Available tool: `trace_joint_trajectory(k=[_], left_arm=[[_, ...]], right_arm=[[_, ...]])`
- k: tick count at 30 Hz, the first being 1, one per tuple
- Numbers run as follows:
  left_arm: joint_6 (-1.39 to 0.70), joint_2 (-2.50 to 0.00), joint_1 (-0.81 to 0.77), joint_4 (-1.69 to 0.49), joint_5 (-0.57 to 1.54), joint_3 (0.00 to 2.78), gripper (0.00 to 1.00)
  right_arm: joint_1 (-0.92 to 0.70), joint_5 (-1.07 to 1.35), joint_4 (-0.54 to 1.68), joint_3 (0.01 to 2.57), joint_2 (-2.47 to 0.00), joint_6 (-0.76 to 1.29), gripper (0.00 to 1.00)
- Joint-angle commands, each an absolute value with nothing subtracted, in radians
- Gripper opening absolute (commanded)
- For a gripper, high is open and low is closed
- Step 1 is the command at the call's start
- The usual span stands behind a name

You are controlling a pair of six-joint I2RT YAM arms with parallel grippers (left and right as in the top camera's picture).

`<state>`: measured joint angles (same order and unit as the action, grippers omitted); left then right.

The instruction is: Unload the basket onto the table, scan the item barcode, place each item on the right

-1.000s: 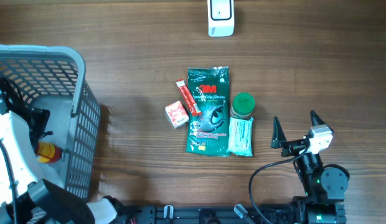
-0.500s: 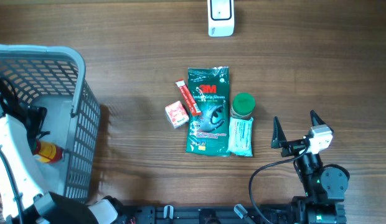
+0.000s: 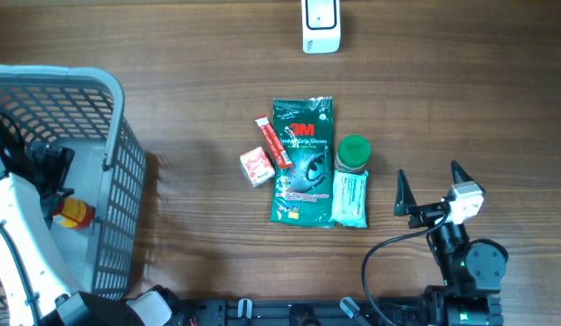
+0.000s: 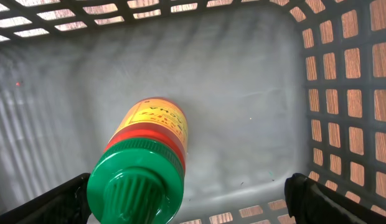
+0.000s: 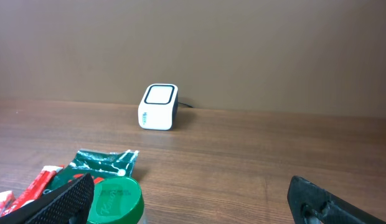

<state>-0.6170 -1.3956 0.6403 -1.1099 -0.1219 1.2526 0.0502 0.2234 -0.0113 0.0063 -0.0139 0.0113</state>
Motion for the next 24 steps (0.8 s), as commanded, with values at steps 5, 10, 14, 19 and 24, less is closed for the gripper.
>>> trace_joint_trajectory(k=[5,10,14,19,24], left_arm=[[-0.61,-1.4,0.642,-1.164,-0.215,1.256,1.0],[-0.625,-1.41,0.685,-1.122,-0.226,1.193,1.0],[-0.625,-1.41,0.72,-1.064,-0.198,1.142,1.0],[-0.625,-1.41,0.723,-0.981,-0.128,1.06,0.92],[-0.624,-1.41,0.722,-0.986,-0.123,1.055,0.56]], right_arm=[[0.044,0.21,-0.015,0.005,-0.009,0.026,1.0],[0.044,0.21,-0.015,0.006,-0.009,0.027,1.0],[0.044,0.21,-0.015,0.006,-0.009,0.026,1.0],[0.044,0.21,-0.015,0.006,-0.009,0.027,1.0],[0.044,0.21,-0.014,0.005,-0.009,0.027,1.0]])
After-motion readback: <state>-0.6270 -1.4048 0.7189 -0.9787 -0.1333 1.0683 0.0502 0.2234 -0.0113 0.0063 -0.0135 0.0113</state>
